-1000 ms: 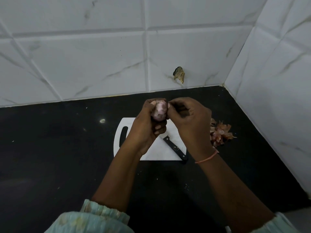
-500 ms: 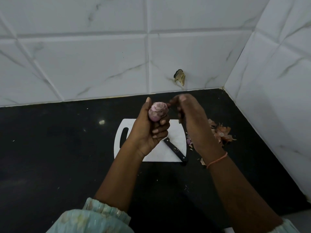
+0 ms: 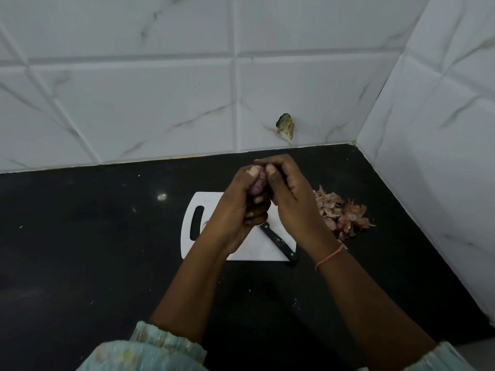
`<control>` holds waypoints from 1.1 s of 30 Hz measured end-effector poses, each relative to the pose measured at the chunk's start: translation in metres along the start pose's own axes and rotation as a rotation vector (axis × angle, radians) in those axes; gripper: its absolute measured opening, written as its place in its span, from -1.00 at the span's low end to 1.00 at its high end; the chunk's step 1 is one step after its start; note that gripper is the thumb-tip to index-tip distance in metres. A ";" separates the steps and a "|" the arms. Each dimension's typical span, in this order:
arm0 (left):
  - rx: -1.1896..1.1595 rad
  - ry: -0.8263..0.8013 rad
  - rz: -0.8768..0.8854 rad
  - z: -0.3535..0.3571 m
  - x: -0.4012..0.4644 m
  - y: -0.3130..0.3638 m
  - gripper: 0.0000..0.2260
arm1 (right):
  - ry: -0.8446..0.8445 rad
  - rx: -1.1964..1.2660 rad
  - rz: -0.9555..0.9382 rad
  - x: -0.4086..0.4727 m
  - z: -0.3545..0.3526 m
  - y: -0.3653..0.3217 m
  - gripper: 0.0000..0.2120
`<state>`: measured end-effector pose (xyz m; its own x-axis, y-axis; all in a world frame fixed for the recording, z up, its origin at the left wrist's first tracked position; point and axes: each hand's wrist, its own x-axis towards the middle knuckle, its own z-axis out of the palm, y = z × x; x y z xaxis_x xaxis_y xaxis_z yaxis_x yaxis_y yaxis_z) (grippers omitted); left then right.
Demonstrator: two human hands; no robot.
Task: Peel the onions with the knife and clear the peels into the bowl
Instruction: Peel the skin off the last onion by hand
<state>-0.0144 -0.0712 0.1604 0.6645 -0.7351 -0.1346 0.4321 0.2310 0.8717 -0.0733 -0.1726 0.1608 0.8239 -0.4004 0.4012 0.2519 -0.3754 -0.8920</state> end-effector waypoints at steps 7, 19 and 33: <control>-0.122 0.134 -0.137 0.006 0.004 0.001 -0.55 | 0.114 0.038 0.061 -0.003 0.002 0.004 -0.81; -0.021 0.134 -0.216 -0.004 0.003 0.009 -0.43 | -0.084 -0.058 -0.029 -0.009 0.007 0.012 -0.66; -0.237 0.009 -0.224 -0.002 0.002 0.013 -0.46 | 0.152 0.030 0.124 0.005 0.014 0.007 -0.79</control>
<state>-0.0063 -0.0679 0.1701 0.5422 -0.7787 -0.3155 0.6971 0.2073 0.6864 -0.0600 -0.1651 0.1535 0.7636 -0.5649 0.3126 0.1700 -0.2912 -0.9414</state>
